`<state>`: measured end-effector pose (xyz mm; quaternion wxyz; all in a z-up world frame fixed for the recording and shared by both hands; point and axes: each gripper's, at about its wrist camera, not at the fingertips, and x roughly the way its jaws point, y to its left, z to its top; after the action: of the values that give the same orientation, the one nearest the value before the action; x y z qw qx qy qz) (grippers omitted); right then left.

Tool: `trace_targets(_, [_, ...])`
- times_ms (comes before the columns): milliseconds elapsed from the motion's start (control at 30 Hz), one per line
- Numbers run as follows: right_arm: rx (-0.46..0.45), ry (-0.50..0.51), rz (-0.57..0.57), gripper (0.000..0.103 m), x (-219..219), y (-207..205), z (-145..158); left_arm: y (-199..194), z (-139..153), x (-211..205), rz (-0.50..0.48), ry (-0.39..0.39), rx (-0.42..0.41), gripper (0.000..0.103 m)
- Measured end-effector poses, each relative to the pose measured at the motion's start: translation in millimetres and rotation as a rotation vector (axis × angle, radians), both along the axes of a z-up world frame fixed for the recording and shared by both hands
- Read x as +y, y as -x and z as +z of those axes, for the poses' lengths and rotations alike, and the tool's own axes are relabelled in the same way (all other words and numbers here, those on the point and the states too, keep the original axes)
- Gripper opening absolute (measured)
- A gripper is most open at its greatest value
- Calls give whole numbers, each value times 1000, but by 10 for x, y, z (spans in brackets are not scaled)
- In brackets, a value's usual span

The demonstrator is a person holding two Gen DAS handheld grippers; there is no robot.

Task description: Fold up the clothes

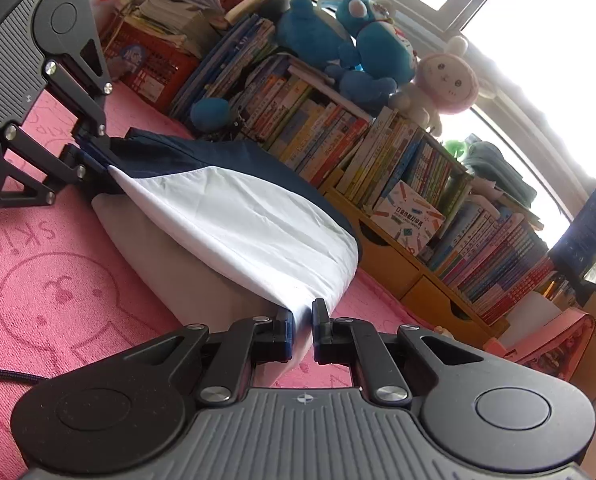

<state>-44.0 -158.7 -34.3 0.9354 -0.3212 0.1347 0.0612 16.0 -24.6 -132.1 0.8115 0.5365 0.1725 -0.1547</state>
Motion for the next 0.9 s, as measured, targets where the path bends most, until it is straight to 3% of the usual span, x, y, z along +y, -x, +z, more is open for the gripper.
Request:
trace_targets(267, [18,19,-3,11,22,-17,-12,27,32,103,43,74,36,4])
trace_targets(700, [38,45,-10,11,30,-20,-29,32,39,144,46,121,39,4])
trace_targets(900, [37,55,-10,12,42,-9,-44,-16,159,253,109,279,94,4])
